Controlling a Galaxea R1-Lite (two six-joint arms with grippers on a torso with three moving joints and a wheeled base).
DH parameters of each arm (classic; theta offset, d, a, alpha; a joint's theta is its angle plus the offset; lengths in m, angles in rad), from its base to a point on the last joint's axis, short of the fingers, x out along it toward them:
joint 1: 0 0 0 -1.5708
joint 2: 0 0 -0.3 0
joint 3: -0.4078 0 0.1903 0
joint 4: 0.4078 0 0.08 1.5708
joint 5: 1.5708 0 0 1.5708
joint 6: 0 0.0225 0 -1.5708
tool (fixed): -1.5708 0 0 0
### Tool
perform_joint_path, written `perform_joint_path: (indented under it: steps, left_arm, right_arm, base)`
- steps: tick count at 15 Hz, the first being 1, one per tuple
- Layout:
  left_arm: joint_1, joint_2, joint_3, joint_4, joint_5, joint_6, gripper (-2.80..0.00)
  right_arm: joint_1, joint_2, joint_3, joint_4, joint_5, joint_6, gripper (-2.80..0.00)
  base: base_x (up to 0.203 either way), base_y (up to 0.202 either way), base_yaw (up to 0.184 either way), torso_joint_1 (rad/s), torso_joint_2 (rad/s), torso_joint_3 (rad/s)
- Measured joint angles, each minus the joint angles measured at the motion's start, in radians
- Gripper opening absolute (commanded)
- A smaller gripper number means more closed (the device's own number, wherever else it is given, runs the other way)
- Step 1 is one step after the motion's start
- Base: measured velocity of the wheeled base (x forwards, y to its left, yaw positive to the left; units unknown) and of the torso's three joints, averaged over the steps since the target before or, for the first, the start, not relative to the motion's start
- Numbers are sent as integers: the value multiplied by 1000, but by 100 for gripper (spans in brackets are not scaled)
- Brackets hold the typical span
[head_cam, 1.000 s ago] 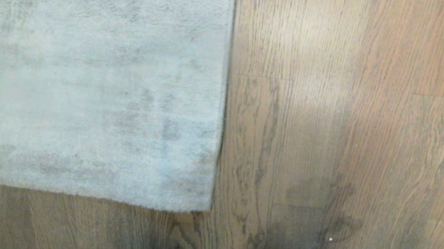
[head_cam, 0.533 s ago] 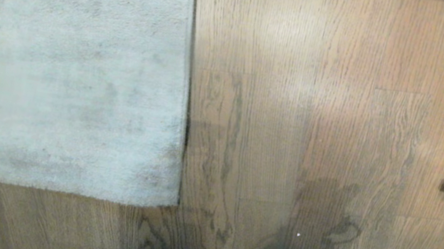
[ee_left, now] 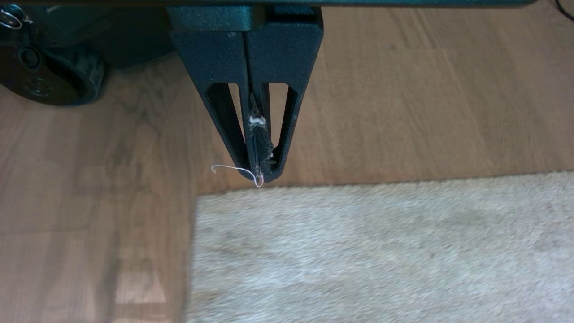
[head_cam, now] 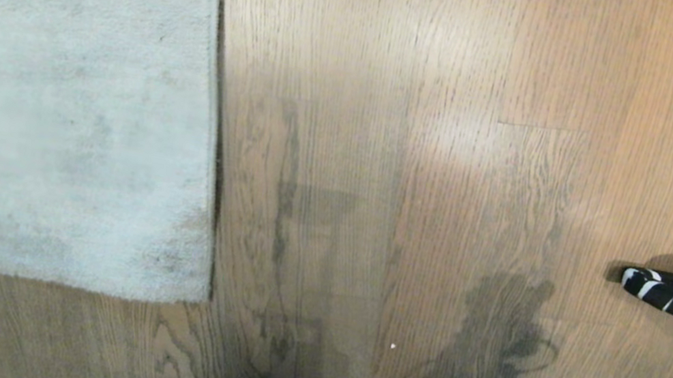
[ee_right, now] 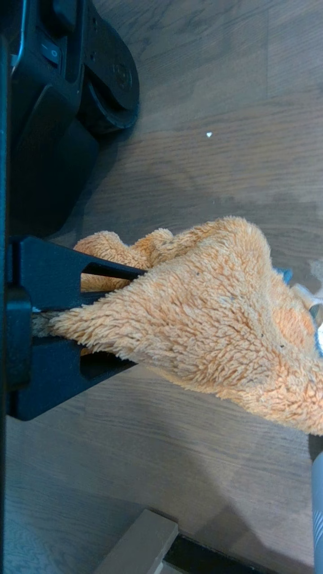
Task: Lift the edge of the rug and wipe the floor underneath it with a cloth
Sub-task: Put down the rag
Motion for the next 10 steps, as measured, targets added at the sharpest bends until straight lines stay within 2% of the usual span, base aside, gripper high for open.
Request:
perform_joint_path:
  steps: [10]
  left_arm:
    - [-1,0,0,0,1,-2,-280]
  right_arm:
    - [0,0,0,0,0,0,-280]
  base:
    - [0,0,0,0,0,0]
